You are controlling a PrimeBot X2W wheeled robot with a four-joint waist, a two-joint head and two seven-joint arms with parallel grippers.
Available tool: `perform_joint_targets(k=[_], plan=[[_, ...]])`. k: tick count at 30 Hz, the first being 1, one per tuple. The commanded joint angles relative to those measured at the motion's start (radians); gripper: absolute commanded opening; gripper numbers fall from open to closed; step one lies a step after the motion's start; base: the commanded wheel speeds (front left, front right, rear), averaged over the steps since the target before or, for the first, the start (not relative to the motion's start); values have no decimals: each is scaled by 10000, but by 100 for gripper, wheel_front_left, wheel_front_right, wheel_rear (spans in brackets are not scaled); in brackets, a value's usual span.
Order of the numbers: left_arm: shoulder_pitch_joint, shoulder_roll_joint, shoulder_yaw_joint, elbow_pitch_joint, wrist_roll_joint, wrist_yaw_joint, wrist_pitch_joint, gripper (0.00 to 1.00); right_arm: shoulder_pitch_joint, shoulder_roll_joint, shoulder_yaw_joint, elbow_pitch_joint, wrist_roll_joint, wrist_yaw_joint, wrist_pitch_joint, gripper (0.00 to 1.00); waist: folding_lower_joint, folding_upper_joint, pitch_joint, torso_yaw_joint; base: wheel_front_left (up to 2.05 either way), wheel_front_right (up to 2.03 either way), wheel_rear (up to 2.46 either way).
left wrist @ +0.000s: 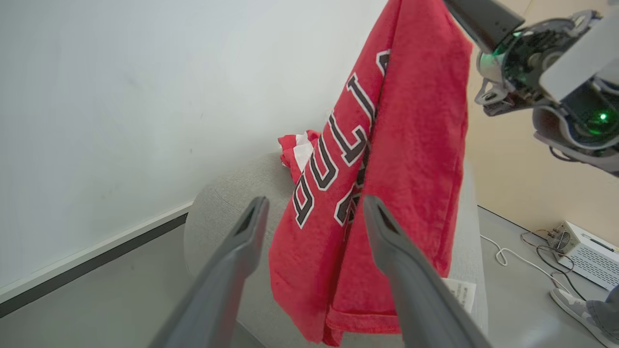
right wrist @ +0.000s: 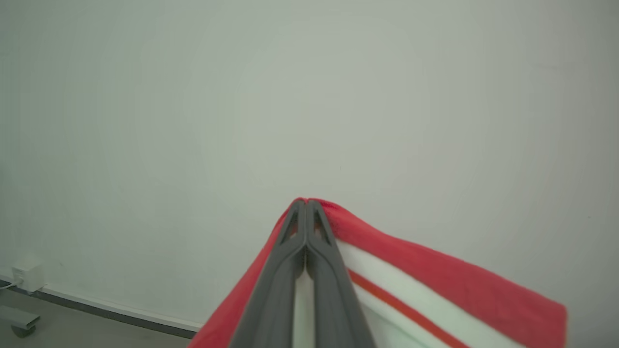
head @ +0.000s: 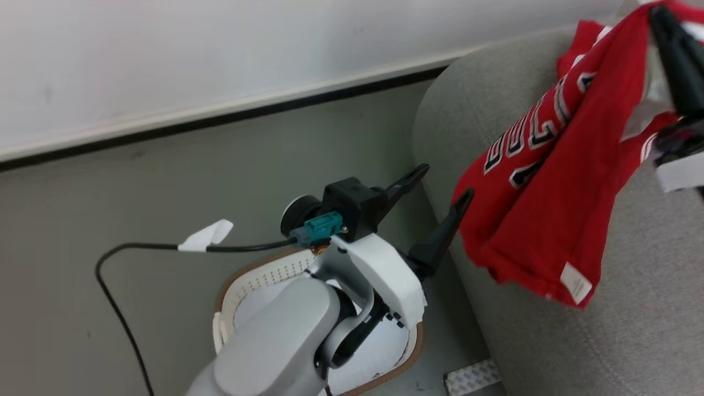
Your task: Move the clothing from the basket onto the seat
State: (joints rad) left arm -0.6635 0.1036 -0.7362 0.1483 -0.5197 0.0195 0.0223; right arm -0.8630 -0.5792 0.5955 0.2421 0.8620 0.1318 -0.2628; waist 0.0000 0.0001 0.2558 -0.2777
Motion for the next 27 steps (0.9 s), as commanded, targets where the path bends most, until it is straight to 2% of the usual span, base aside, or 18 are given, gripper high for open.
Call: perform_joint_targets(k=[1,9,12,14,18,22,24,27], plan=[[-294,-13,-26,-40,119,-55,34,100,-365,-177,-301,145,69,-24,-29,0,0,-1,1172,426,0,0,0],[-1487,-244,-234,164,428,-257,-88,100,-2364,-1120,-2491,1887,518,-24,-29,0,0,-1,2940,1089,0,0,0],[-1706,-313,-271,269,435,-261,-202,100,-3048,-1465,-3291,3334,450,-23,-17,0,0,-1,3318,1285,0,0,0],[-1746,-343,-311,373,406,-259,-307,100,-3388,-1611,-3597,4747,78,-23,62,0,0,-1,3450,1390,0,0,0],[-1686,-387,-387,633,277,-267,-508,100,-3774,-1182,-4009,7256,-605,-23,33,0,0,-1,3544,1530,0,0,0],[-1596,-413,-454,808,176,-256,-637,100,-3573,-750,-4377,9202,-1110,-23,-20,0,0,-1,3509,1589,0,0,0],[-1604,-414,-469,879,153,-249,-673,100,-3385,-510,-4602,9878,-1249,-23,-17,0,0,-1,3493,1613,0,0,0],[-1599,-386,-456,947,110,-225,-726,100,-3147,-395,-5085,10186,-1495,-23,-22,0,0,-1,3424,1607,0,0,0]])
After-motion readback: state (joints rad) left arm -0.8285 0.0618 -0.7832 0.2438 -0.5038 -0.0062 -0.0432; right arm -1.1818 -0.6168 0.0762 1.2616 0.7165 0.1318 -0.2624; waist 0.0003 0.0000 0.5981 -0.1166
